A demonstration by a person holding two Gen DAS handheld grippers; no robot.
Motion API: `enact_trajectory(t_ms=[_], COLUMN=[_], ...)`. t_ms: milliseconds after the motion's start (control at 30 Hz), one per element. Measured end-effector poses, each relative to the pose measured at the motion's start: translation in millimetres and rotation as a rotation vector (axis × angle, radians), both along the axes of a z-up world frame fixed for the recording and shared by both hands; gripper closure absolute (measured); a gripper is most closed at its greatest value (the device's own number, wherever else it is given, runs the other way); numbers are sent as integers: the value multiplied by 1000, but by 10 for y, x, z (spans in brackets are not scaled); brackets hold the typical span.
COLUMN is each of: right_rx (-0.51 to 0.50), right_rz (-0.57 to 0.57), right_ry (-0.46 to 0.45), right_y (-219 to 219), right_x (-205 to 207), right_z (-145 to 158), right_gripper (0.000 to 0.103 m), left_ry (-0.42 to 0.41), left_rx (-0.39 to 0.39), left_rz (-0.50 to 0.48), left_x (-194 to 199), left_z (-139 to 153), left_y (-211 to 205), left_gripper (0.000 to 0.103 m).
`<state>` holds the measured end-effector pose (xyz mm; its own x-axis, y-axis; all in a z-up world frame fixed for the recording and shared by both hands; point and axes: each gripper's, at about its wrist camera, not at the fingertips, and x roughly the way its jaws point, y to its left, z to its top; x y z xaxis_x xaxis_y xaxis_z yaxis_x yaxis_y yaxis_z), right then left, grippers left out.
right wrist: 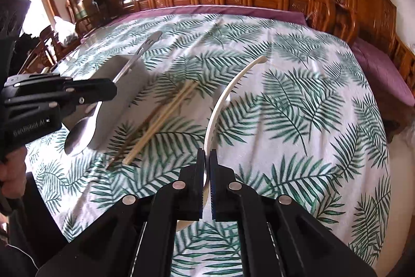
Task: Organize utensils
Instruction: 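Carry the metal spoon into the tray with left tool while right tool carries the white spoon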
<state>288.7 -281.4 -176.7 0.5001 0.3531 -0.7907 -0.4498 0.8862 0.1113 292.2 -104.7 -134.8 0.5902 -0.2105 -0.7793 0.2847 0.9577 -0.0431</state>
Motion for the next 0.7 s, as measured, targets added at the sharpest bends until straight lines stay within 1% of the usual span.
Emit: enact_trajectory(t_ms=[367, 533, 700], right_rx=[-7, -15, -17], right_rz=[68, 99, 110], right_ry=[-49, -60, -69], right_y=[432, 640, 803], right_x=[-122, -102, -73], right_z=[295, 412, 492], right_gripper=[98, 98, 98], left_ry=[-49, -51, -29], left_rx=[-7, -15, -25], left_rz=[64, 124, 174], left_x=[-19, 80, 168], left_z=[192, 170, 68], left_y=[510, 830, 1118], left_gripper=[97, 97, 97])
